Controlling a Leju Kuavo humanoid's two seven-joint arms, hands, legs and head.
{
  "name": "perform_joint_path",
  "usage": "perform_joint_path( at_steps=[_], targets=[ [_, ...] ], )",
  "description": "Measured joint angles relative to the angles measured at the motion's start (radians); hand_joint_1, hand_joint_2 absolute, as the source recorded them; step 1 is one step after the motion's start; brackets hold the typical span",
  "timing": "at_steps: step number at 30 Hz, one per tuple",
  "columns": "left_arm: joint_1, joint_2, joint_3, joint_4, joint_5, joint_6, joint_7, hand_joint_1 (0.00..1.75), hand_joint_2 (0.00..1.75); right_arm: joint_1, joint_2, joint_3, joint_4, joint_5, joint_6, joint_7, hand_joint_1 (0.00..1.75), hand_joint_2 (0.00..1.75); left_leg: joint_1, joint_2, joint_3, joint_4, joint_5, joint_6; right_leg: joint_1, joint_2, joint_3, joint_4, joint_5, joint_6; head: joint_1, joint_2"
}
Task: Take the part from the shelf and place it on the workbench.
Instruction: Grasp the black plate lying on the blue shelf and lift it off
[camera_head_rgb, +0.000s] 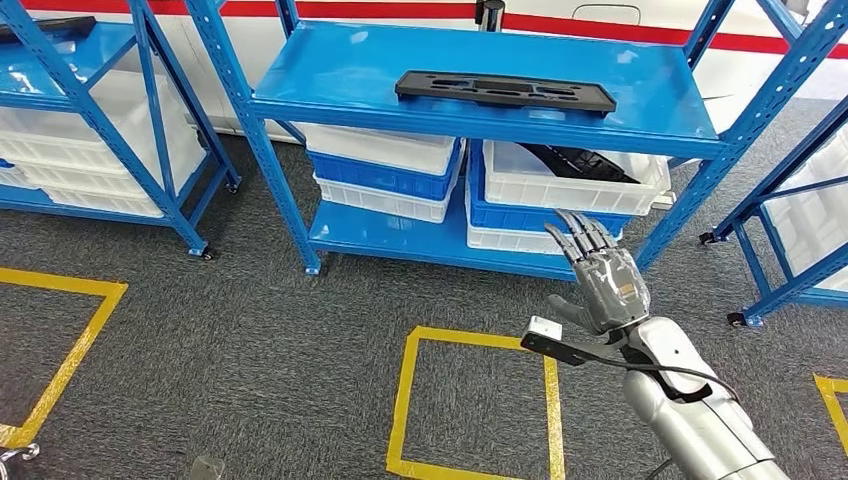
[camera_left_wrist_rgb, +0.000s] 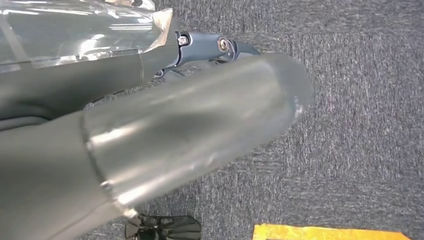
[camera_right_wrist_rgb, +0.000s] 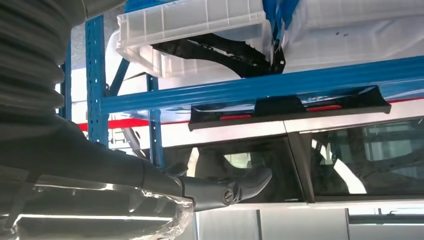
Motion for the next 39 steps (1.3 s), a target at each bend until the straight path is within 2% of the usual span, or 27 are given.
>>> perform_joint_path(
  at_steps=[2, 3, 4, 5, 7, 9, 11, 13, 14, 15, 16, 18, 20, 22, 24, 25, 26, 28, 29, 30, 31, 32, 33, 34, 35, 37, 39],
  targets=[
    [0.0, -0.001, 0.0, 0.0, 0.0, 0.0, 0.0, 0.0, 0.0, 0.002, 0.0, 0.0, 0.0, 0.001, 0.0, -0.001, 0.0, 1.75, 0.009, -0.004, 0.001, 0.017, -0.017, -0.021, -0.015, -0.001, 0.047, -0.123, 0.065, 0.032, 0.001, 0.0],
    [-0.001, 0.001, 0.0, 0.0, 0.0, 0.0, 0.0, 0.0, 0.0, 0.001, 0.002, 0.001, 0.001, 0.001, 0.0, -0.001, 0.0, 1.75, 0.012, -0.005, -0.002, 0.032, -0.03, -0.034, -0.019, 0.002, 0.075, -0.182, 0.087, 0.04, 0.005, 0.0],
    [-0.001, 0.003, 0.0, 0.0, 0.0, 0.0, 0.0, 0.0, 0.0, 0.002, 0.002, 0.001, 0.002, 0.002, 0.001, -0.001, 0.0, 1.75, 0.012, -0.007, -0.007, 0.046, -0.043, -0.044, -0.021, 0.004, 0.092, -0.218, 0.098, 0.038, 0.007, 0.0],
    [-0.001, 0.005, 0.0, 0.0, -0.001, 0.0, -0.001, 0.0, 0.0, 0.003, 0.004, 0.002, 0.002, 0.003, 0.002, -0.001, 0.0, 1.75, 0.011, -0.008, -0.011, 0.056, -0.052, -0.052, -0.02, 0.006, 0.098, -0.229, 0.096, 0.029, 0.008, 0.0],
    [-0.001, 0.006, 0.0, 0.0, -0.001, 0.0, -0.002, 0.0, 0.0, 0.005, 0.009, 0.003, 0.003, 0.007, 0.003, -0.001, 0.0, 1.75, 0.015, -0.008, -0.012, 0.062, -0.06, -0.058, -0.016, 0.009, 0.096, -0.214, 0.085, 0.001, 0.006, 0.0],
    [-0.002, 0.006, 0.0, 0.0, -0.001, 0.001, -0.005, 0.0, 0.0, 0.004, 0.014, 0.003, 0.003, 0.01, 0.004, -0.002, 0.0, 1.75, 0.021, 0.005, -0.02, 0.09, -0.073, -0.063, -0.014, 0.008, 0.102, -0.209, 0.075, -0.016, 0.001, 0.0],
    [-0.003, 0.005, 0.0, 0.0, 0.0, 0.002, -0.009, 0.0, 0.0, 0.002, 0.016, 0.003, 0.003, 0.012, 0.004, -0.002, 0.0, 1.75, 0.021, 0.024, -0.076, 0.195, -0.113, -0.067, -0.008, 0.007, 0.113, -0.21, 0.067, -0.031, -0.003, 0.0],
    [-0.002, 0.004, 0.0, 0.0, 0.001, 0.003, -0.01, 0.0, 0.0, 0.003, 0.019, 0.005, 0.004, 0.015, 0.005, -0.002, 0.0, 1.75, 0.019, 0.029, -0.171, 0.333, -0.152, -0.063, 0.001, 0.005, 0.121, -0.209, 0.057, -0.04, -0.004, 0.0],
    [-0.001, 0.003, 0.0, 0.0, 0.001, 0.003, -0.01, 0.0, 0.0, 0.004, 0.02, 0.005, 0.004, 0.016, 0.005, -0.002, 0.0, 1.75, 0.017, 0.029, -0.209, 0.373, -0.15, -0.056, 0.007, 0.005, 0.127, -0.209, 0.051, -0.043, -0.004, 0.0],
    [0.001, 0.003, 0.0, 0.0, 0.001, 0.003, -0.01, 0.0, 0.0, 0.005, 0.021, 0.006, 0.005, 0.017, 0.005, -0.002, 0.0, 1.75, 0.012, 0.029, -0.227, 0.373, -0.126, -0.046, 0.014, 0.005, 0.134, -0.21, 0.045, -0.045, -0.004, 0.0],
    [0.001, 0.002, 0.0, 0.0, 0.002, 0.003, -0.01, 0.0, 0.0, 0.006, 0.022, 0.006, 0.005, 0.017, 0.005, -0.002, 0.0, 1.75, 0.004, 0.029, -0.225, 0.335, -0.083, -0.032, 0.02, 0.005, 0.145, -0.21, 0.037, -0.047, -0.004, 0.0],
    [0.001, 0.004, 0.0, 0.0, 0.002, 0.003, -0.01, 0.0, 0.0, 0.005, 0.025, 0.005, 0.005, 0.018, 0.005, -0.002, 0.0, 1.75, -0.017, 0.031, -0.18, 0.204, 0.006, 0.013, 0.029, 0.004, 0.166, -0.216, 0.023, -0.052, 0.0, 0.0],
    [0.0, 0.007, 0.001, 0.0, 0.001, 0.003, -0.011, 0.0, 0.0, 0.003, 0.028, 0.005, 0.007, 0.019, 0.006, -0.002, 0.0, 1.75, -0.038, 0.036, -0.143, 0.118, 0.034, 0.052, 0.028, 0.003, 0.182, -0.23, 0.015, -0.049, 0.006, 0.0],
    [0.0, 0.008, 0.002, 0.0, 0.0, 0.004, -0.011, 0.0, 0.0, 0.005, 0.03, 0.005, 0.008, 0.02, 0.007, -0.002, 0.0, 1.75, -0.048, 0.036, -0.121, 0.082, 0.024, 0.066, 0.024, 0.0, 0.194, -0.238, 0.024, -0.034, 0.004, 0.0],
    [0.001, 0.007, 0.002, 0.0, 0.001, 0.004, -0.011, 0.0, 0.0, 0.007, 0.032, 0.004, 0.008, 0.023, 0.008, -0.003, 0.0, 1.75, -0.045, 0.031, -0.081, 0.041, 0.027, 0.07, 0.027, -0.002, 0.201, -0.228, 0.026, -0.024, -0.001, 0.0],
    [0.0, 0.006, 0.003, 0.0, 0.0, 0.004, -0.011, 0.0, 0.0, 0.004, 0.032, 0.003, 0.008, 0.024, 0.008, -0.003, 0.0, 1.75, -0.042, 0.029, -0.061, 0.027, 0.026, 0.071, 0.028, -0.002, 0.191, -0.202, 0.019, -0.022, -0.001, 0.0],
    [-0.001, 0.004, 0.004, 0.0, 0.0, 0.004, -0.012, 0.0, 0.0, 0.001, 0.032, 0.002, 0.008, 0.025, 0.008, -0.003, 0.0, 1.75, -0.039, 0.026, -0.043, 0.016, 0.025, 0.071, 0.027, -0.001, 0.166, -0.156, 0.005, -0.021, -0.001, 0.0],
    [-0.002, 0.0, 0.005, 0.0, -0.001, 0.003, -0.012, 0.0, 0.0, 0.0, 0.031, 0.002, 0.01, 0.027, 0.008, -0.002, 0.0, 1.75, -0.039, 0.022, -0.026, 0.013, 0.012, 0.068, 0.018, 0.001, 0.087, -0.04, -0.029, -0.015, 0.001, 0.0],
    [-0.001, -0.003, 0.006, 0.0, -0.002, 0.003, -0.011, 0.0, 0.0, 0.003, 0.03, 0.002, 0.011, 0.028, 0.008, -0.002, 0.0, 1.75, -0.037, 0.019, -0.019, 0.013, 0.004, 0.062, 0.012, 0.001, 0.053, -0.007, -0.038, -0.008, 0.002, 0.0],
    [0.0, -0.005, 0.007, 0.0, -0.002, 0.002, -0.011, 0.0, 0.0, 0.006, 0.03, 0.002, 0.012, 0.029, 0.009, -0.002, 0.0, 1.75, -0.035, 0.016, -0.01, 0.015, -0.005, 0.054, 0.005, 0.001, 0.034, -0.007, -0.03, 0.003, 0.002, 0.0],
    [0.001, -0.007, 0.007, 0.0, -0.003, 0.002, -0.011, 0.0, 0.0, 0.007, 0.03, 0.002, 0.013, 0.031, 0.009, -0.002, 0.0, 1.75, -0.031, 0.013, -0.001, 0.019, -0.016, 0.043, -0.003, 0.0, 0.035, -0.045, 0.0, 0.022, 0.002, 0.0],
    [0.002, -0.009, 0.007, 0.0, -0.005, 0.002, -0.011, 0.0, 0.0, 0.007, 0.03, 0.001, 0.014, 0.032, 0.009, -0.002, 0.0, 1.75, -0.026, 0.01, 0.009, 0.025, -0.029, 0.032, -0.012, -0.001, 0.053, -0.114, 0.044, 0.042, 0.002, 0.0],
    [0.002, -0.009, 0.008, 0.0, -0.006, 0.002, -0.012, 0.0, 0.0, 0.007, 0.031, 0.001, 0.015, 0.034, 0.009, -0.001, 0.0, 1.75, -0.022, 0.008, 0.017, 0.032, -0.042, 0.02, -0.016, -0.002, 0.07, -0.17, 0.081, 0.056, 0.002, 0.0],
    [0.002, -0.008, 0.009, 0.0, -0.007, 0.001, -0.012, 0.0, 0.0, 0.005, 0.031, 0.001, 0.017, 0.035, 0.01, -0.001, 0.0, 1.75, -0.019, 0.007, 0.022, 0.042, -0.055, 0.009, -0.014, -0.003, 0.084, -0.218, 0.101, 0.058, 0.005, 0.0],
    [0.002, -0.008, 0.01, 0.0, -0.008, 0.001, -0.012, 0.0, 0.0, 0.005, 0.031, 0.001, 0.018, 0.037, 0.011, 0.0, 0.0, 1.75, -0.019, 0.006, 0.022, 0.049, -0.067, 0.0, -0.012, -0.003, 0.092, -0.239, 0.109, 0.048, 0.007, 0.0],
    [0.002, -0.008, 0.011, 0.0, -0.009, 0.001, -0.013, 0.0, 0.0, 0.003, 0.032, 0.0, 0.021, 0.038, 0.014, 0.001, 0.0, 1.75, -0.02, 0.008, 0.021, 0.058, -0.079, -0.011, -0.006, -0.001, 0.094, -0.237, 0.099, 0.014, 0.003, 0.0],
    [0.002, -0.008, 0.012, 0.0, -0.009, 0.001, -0.013, 0.0, 0.0, 0.002, 0.033, -0.002, 0.021, 0.038, 0.014, 0.002, 0.0, 1.75, -0.017, 0.013, 0.016, 0.078, -0.085, -0.018, -0.012, 0.001, 0.104, -0.236, 0.097, -0.004, -0.006, 0.0]
  ],
)
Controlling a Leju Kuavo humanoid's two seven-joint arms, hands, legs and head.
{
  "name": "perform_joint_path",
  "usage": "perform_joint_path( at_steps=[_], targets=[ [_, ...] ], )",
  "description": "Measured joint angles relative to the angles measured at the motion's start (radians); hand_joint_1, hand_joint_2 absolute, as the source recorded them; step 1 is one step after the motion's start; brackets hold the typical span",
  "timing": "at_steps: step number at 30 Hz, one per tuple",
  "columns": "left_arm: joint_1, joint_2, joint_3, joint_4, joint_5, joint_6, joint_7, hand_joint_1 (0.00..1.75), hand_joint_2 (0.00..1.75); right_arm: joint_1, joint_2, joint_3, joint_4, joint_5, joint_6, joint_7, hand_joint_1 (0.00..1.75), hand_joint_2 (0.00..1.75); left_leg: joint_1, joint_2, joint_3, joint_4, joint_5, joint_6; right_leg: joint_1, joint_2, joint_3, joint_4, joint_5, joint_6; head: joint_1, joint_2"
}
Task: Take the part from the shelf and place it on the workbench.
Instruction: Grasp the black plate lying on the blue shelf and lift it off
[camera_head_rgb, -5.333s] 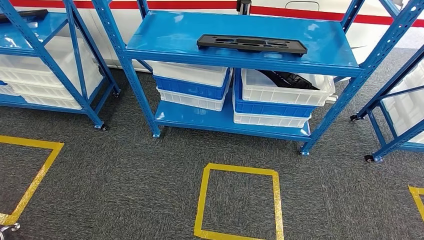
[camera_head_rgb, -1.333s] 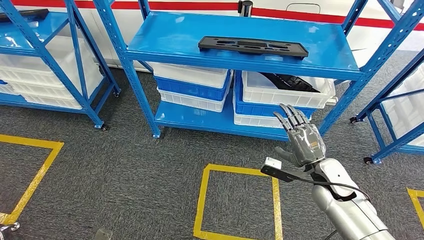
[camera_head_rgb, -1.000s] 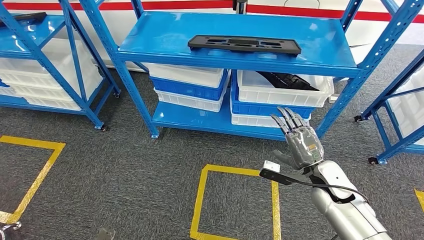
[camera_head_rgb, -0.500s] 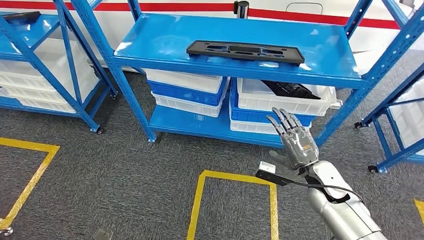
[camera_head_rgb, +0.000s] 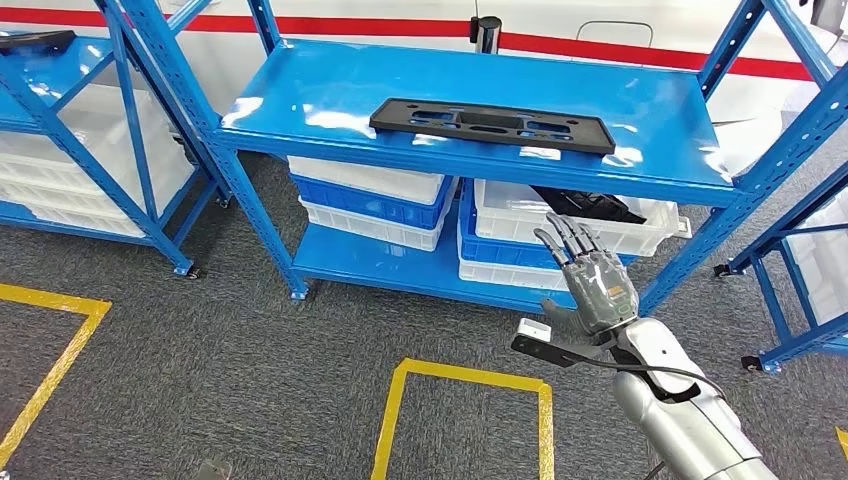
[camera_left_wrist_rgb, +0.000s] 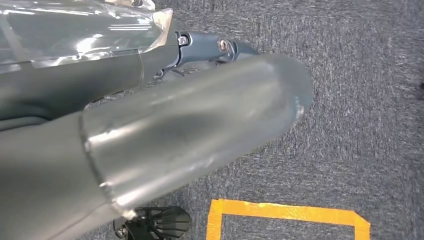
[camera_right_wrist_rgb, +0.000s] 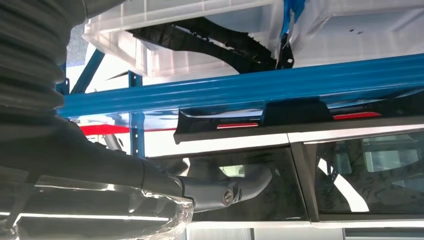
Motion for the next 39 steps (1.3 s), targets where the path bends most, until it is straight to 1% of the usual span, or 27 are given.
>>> perform_joint_path(
  at_steps=[1, 2, 4, 5, 6, 7, 8, 9, 10, 11, 12, 13, 15, 16, 17, 18, 20, 21, 22, 23, 24, 26, 27, 28, 30, 34, 39],
  targets=[
    [-0.001, 0.0, 0.0, 0.0, 0.0, 0.0, 0.0, 0.0, 0.0, -0.002, 0.0, -0.001, 0.0, 0.0, 0.0, 0.0, 0.0, 1.75, 0.002, 0.003, -0.016, 0.032, -0.005, -0.005, -0.002, 0.0, 0.007, -0.002, -0.003, -0.007, -0.001, 0.0],
    [-0.002, 0.0, 0.001, 0.0, 0.0, 0.0, 0.0, 0.0, 0.0, -0.004, 0.001, -0.001, 0.0, 0.001, 0.0, 0.0, 0.0, 1.75, 0.005, 0.006, -0.045, 0.083, -0.017, -0.01, -0.004, 0.0, 0.014, -0.003, -0.007, -0.014, -0.001, 0.0],
    [-0.002, 0.0, 0.002, 0.0, 0.0, 0.0, 0.0, 0.0, 0.0, -0.006, 0.002, -0.002, 0.0, 0.002, 0.0, 0.0, 0.0, 1.75, 0.012, 0.01, -0.133, 0.216, -0.061, -0.023, -0.005, -0.002, 0.025, -0.004, -0.017, -0.025, -0.001, 0.0],
    [-0.001, 0.0, 0.002, 0.0, -0.001, 0.0, 0.0, 0.0, 0.0, -0.007, 0.003, -0.002, 0.0, 0.003, 0.0, 0.0, 0.0, 1.75, 0.016, 0.01, -0.175, 0.264, -0.077, -0.028, -0.005, -0.002, 0.031, -0.004, -0.023, -0.028, -0.001, 0.0],
    [0.001, 0.0, 0.003, 0.0, -0.001, 0.001, 0.0, 0.0, 0.0, -0.007, 0.004, -0.002, 0.0, 0.004, 0.0, 0.0, 0.0, 1.75, 0.021, 0.011, -0.204, 0.282, -0.076, -0.032, -0.007, -0.001, 0.037, -0.004, -0.029, -0.027, -0.001, 0.0],
    [0.001, 0.0, 0.003, 0.0, -0.001, 0.001, 0.0, 0.0, 0.0, -0.007, 0.006, -0.002, 0.0, 0.005, 0.0, 0.0, 0.0, 1.75, 0.025, 0.012, -0.212, 0.262, -0.05, -0.036, -0.011, -0.001, 0.046, -0.004, -0.035, -0.024, -0.001, 0.0],
    [0.001, 0.0, 0.004, 0.0, -0.002, 0.001, 0.0, 0.0, 0.0, -0.007, 0.007, -0.003, 0.0, 0.005, 0.0, 0.0, 0.0, 1.75, 0.031, 0.013, -0.2, 0.206, -0.002, -0.041, -0.017, -0.001, 0.056, -0.004, -0.042, -0.018, -0.001, 0.0],
    [0.001, 0.0, 0.004, 0.0, -0.002, 0.001, 0.0, 0.0, 0.0, -0.008, 0.008, -0.003, 0.0, 0.005, 0.0, 0.0, 0.0, 1.75, 0.037, 0.015, -0.176, 0.134, 0.05, -0.047, -0.02, 0.0, 0.065, -0.005, -0.05, -0.01, -0.002, 0.0],
    [0.001, -0.001, 0.004, 0.001, -0.002, 0.001, 0.001, 0.0, 0.0, -0.008, 0.008, -0.004, 0.0, 0.005, 0.0, 0.0, 0.0, 1.75, 0.04, 0.015, -0.157, 0.074, 0.076, -0.052, -0.022, 0.001, 0.075, -0.004, -0.057, -0.002, -0.004, 0.0],
    [0.0, -0.002, 0.004, 0.001, -0.002, 0.001, 0.002, 0.0, 0.0, -0.01, 0.009, -0.005, 0.0, 0.006, 0.001, 0.0, 0.0, 1.75, 0.04, 0.016, -0.145, 0.036, 0.082, -0.052, -0.02, 0.001, 0.08, -0.006, -0.063, 0.007, -0.006, 0.0],
    [0.0, -0.004, 0.004, 0.001, -0.003, 0.0, 0.003, 0.0, 0.0, -0.011, 0.009, -0.006, 0.0, 0.007, 0.001, 0.0, 0.0, 1.75, 0.038, 0.016, -0.141, 0.023, 0.074, -0.049, -0.016, 0.002, 0.081, -0.01, -0.068, 0.016, -0.008, 0.0],
    [-0.001, -0.004, 0.004, 0.002, -0.003, 0.0, 0.004, 0.0, 0.0, -0.013, 0.01, -0.007, 0.0, 0.009, 0.001, 0.0, 0.0, 1.75, 0.032, 0.014, -0.143, 0.027, 0.058, -0.041, -0.012, 0.002, 0.084, -0.016, -0.073, 0.025, -0.01, 0.0],
    [-0.002, -0.005, 0.004, 0.001, -0.003, 0.0, 0.005, 0.0, 0.0, -0.015, 0.011, -0.009, 0.0, 0.01, 0.002, 0.0, 0.0, 1.75, 0.026, 0.011, -0.128, 0.021, 0.075, -0.02, -0.009, -0.001, 0.092, -0.021, -0.081, 0.039, -0.01, 0.0],
    [-0.002, -0.005, 0.004, 0.001, -0.003, 0.0, 0.005, 0.0, 0.0, -0.017, 0.011, -0.01, 0.0, 0.01, 0.002, 0.0, 0.0, 1.75, 0.024, 0.01, -0.12, 0.016, 0.082, -0.01, -0.009, -0.002, 0.088, -0.003, -0.091, 0.04, -0.008, 0.0],
    [-0.004, -0.005, 0.004, 0.001, -0.003, 0.0, 0.005, 0.0, 0.0, -0.021, 0.012, -0.011, 0.001, 0.01, 0.003, 0.0, 0.0, 1.75, 0.022, 0.009, -0.111, 0.013, 0.088, 0.0, -0.009, -0.003, 0.07, 0.039, -0.11, 0.036, -0.006, 0.0],
    [-0.005, -0.006, 0.004, 0.001, -0.003, 0.0, 0.005, 0.0, 0.0, -0.025, 0.013, -0.011, 0.004, 0.009, 0.005, -0.001, 0.0, 1.75, 0.019, 0.009, -0.107, 0.012, 0.086, 0.008, -0.007, -0.003, 0.036, 0.103, -0.135, 0.027, -0.004, 0.0],
    [-0.005, -0.005, 0.005, 0.001, -0.003, -0.001, 0.007, 0.0, 0.0, -0.031, 0.013, -0.012, 0.011, 0.007, 0.007, -0.003, 0.0, 1.75, 0.006, 0.008, -0.101, 0.012, 0.079, 0.022, 0.004, -0.003, -0.051, 0.238, -0.181, 0.015, -0.003, 0.0],
    [-0.005, -0.005, 0.005, 0.002, -0.003, -0.003, 0.008, 0.0, 0.0, -0.032, 0.014, -0.012, 0.016, 0.005, 0.007, -0.005, 0.0, 1.75, -0.002, 0.006, -0.097, 0.013, 0.074, 0.028, 0.012, -0.003, -0.081, 0.27, -0.183, 0.013, -0.003, 0.0],
    [-0.004, -0.006, 0.005, 0.002, -0.003, -0.005, 0.009, 0.0, 0.0, -0.032, 0.014, -0.012, 0.02, 0.002, 0.007, -0.008, 0.0, 1.75, -0.01, 0.004, -0.092, 0.013, 0.07, 0.033, 0.021, -0.002, -0.092, 0.264, -0.166, 0.012, -0.003, 0.0],
    [-0.003, -0.006, 0.005, 0.002, -0.003, -0.007, 0.009, 0.0, 0.0, -0.032, 0.014, -0.013, 0.024, 0.0, 0.006, -0.011, 0.0, 1.75, -0.018, 0.0, -0.085, 0.013, 0.065, 0.037, 0.031, -0.002, -0.083, 0.218, -0.133, 0.011, -0.003, 0.0],
    [-0.002, -0.007, 0.005, 0.002, -0.003, -0.008, 0.009, 0.0, 0.0, -0.033, 0.013, -0.014, 0.027, -0.003, 0.005, -0.013, 0.0, 1.75, -0.024, -0.003, -0.078, 0.012, 0.06, 0.04, 0.041, -0.002, -0.061, 0.147, -0.091, 0.004, -0.003, 0.0],
    [-0.001, -0.009, 0.005, 0.003, -0.003, -0.01, 0.008, 0.0, 0.0, -0.035, 0.012, -0.017, 0.032, -0.006, 0.003, -0.017, 0.0, 1.75, -0.033, -0.009, -0.068, 0.013, 0.05, 0.041, 0.059, 0.002, -0.019, 0.039, -0.025, -0.022, -0.009, 0.0],
    [0.0, -0.01, 0.005, 0.004, -0.003, -0.011, 0.008, 0.0, 0.0, -0.037, 0.012, -0.018, 0.035, -0.008, 0.003, -0.018, 0.0, 1.75, -0.033, -0.011, -0.066, 0.012, 0.047, 0.039, 0.064, 0.003, -0.008, 0.016, -0.01, -0.035, -0.011, 0.0],
    [0.002, -0.01, 0.005, 0.004, -0.004, -0.011, 0.007, 0.0, 0.0, -0.039, 0.011, -0.018, 0.038, -0.01, 0.002, -0.019, 0.0, 1.75, -0.033, -0.013, -0.064, 0.012, 0.045, 0.037, 0.066, 0.004, -0.002, 0.011, -0.005, -0.044, -0.013, 0.0],
    [0.007, -0.009, 0.005, 0.005, -0.003, -0.015, 0.004, 0.0, 0.0, -0.043, 0.013, -0.019, 0.043, -0.022, 0.002, -0.019, 0.0, 1.75, -0.029, -0.014, -0.063, 0.009, 0.045, 0.035, 0.065, 0.003, 0.005, 0.001, -0.001, -0.049, -0.012, 0.0],
    [0.009, -0.008, 0.007, 0.008, 0.001, -0.014, -0.003, 0.0, 0.0, -0.042, 0.021, -0.02, 0.054, -0.054, 0.001, -0.017, 0.0, 1.75, -0.028, -0.013, -0.061, 0.004, 0.042, 0.033, 0.064, 0.004, 0.005, -0.004, -0.001, -0.051, -0.012, 0.0],
    [0.011, -0.003, 0.013, 0.012, -0.001, -0.011, -0.01, 0.0, 0.0, -0.033, 0.023, -0.02, 0.064, -0.041, -0.014, -0.012, 0.0, 1.75, -0.028, -0.011, -0.06, 0.001, 0.041, 0.034, 0.064, 0.005, 0.004, -0.005, -0.001, -0.051, -0.012, 0.0]
  ],
)
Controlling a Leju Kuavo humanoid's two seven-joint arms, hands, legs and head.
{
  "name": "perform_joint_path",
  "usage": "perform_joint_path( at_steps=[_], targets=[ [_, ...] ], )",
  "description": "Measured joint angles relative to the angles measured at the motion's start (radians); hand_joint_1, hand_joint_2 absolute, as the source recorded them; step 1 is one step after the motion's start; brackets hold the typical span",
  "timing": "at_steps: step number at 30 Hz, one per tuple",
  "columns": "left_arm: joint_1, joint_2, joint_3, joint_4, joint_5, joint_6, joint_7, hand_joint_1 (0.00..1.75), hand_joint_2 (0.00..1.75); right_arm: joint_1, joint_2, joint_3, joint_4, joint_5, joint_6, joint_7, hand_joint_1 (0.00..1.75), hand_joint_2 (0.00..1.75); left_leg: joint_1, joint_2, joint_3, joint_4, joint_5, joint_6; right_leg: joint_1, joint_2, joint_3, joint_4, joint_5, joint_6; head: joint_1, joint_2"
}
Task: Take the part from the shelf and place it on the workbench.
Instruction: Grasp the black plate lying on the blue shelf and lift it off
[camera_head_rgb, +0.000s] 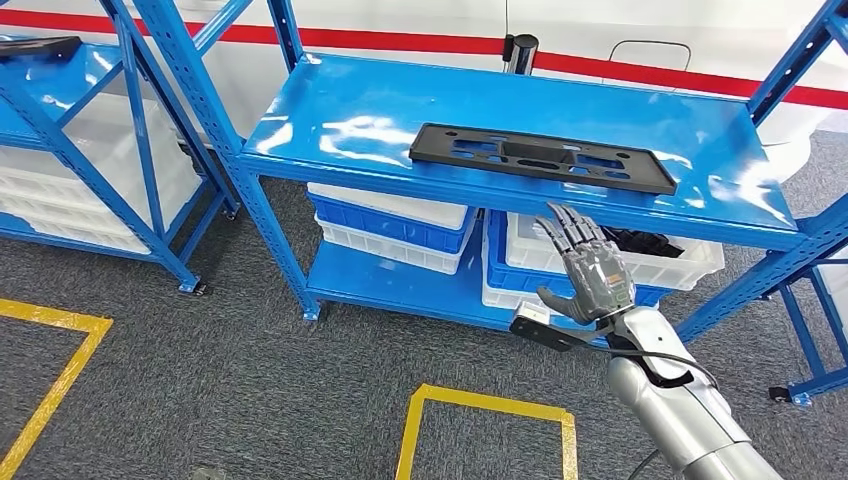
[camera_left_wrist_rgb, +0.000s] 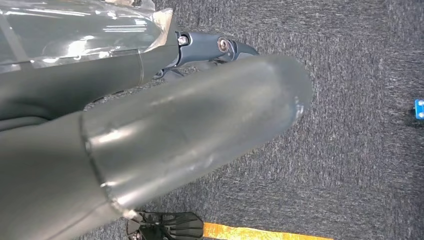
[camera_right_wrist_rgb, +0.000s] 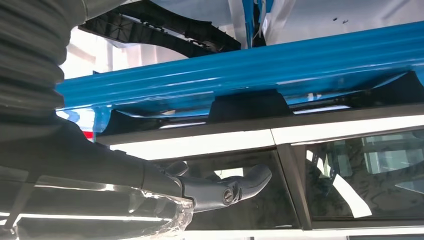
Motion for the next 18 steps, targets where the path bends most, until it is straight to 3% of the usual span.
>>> perform_joint_path(
  at_steps=[18],
  targets=[
    [-0.001, 0.005, 0.002, 0.006, -0.002, 0.001, 0.011, 0.0, 0.0, -0.009, -0.001, -0.035, 0.035, -0.022, -0.019, -0.008, 0.0, 1.75, 0.0, 0.002, 0.002, -0.002, 0.001, -0.001, 0.0, 0.002, 0.001, 0.001, 0.0, -0.001, 0.0, 0.0]
  ],
)
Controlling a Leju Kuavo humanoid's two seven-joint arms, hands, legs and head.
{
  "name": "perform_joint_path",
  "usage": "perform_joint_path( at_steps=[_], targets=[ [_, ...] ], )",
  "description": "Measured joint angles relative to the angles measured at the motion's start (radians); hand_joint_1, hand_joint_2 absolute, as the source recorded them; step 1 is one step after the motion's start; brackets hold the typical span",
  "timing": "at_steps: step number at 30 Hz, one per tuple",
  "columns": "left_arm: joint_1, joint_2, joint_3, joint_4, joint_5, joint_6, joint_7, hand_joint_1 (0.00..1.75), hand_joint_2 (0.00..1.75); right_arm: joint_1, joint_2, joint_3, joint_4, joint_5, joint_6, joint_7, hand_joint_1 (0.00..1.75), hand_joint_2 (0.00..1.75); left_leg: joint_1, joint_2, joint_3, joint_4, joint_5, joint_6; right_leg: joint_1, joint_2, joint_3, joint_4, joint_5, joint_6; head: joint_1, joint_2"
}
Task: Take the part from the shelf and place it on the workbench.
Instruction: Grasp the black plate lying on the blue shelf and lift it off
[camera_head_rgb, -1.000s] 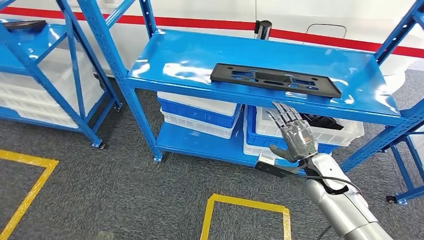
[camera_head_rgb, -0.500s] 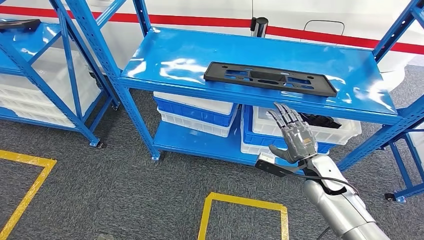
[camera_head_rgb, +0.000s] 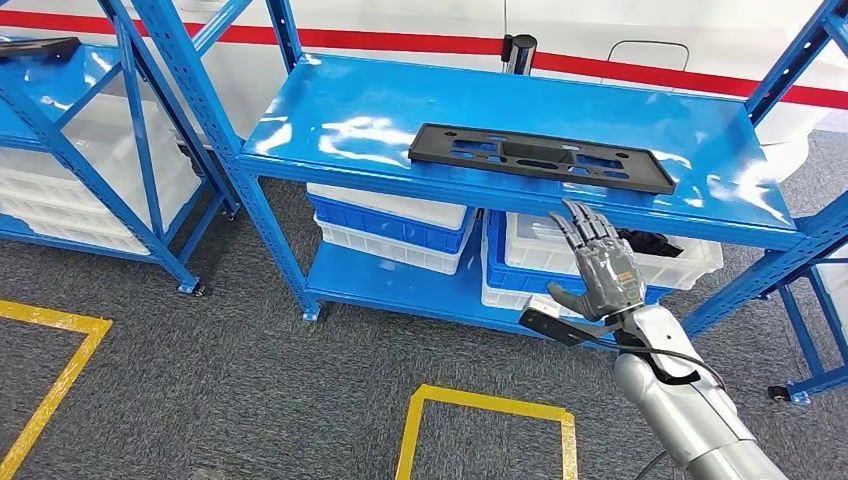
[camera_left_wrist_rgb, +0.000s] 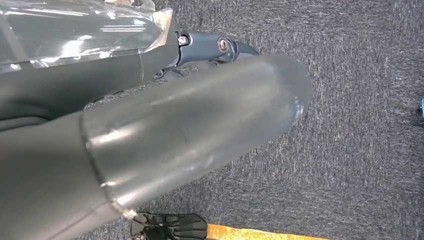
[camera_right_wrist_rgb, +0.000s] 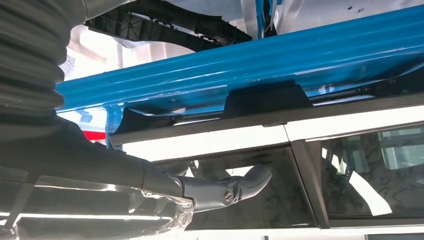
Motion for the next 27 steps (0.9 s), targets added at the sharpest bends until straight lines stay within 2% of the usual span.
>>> perform_joint_path(
  at_steps=[27],
  targets=[
    [-0.001, 0.0, 0.001, 0.001, -0.015, 0.0, 0.016, 0.0, 0.0, 0.013, -0.004, -0.023, 0.0, 0.019, 0.013, 0.006, 0.0, 1.75, -0.001, 0.0, 0.0, 0.0, 0.0, 0.0, -0.001, 0.0, 0.0, 0.0, 0.0, 0.0, 0.0, 0.0]
  ],
)
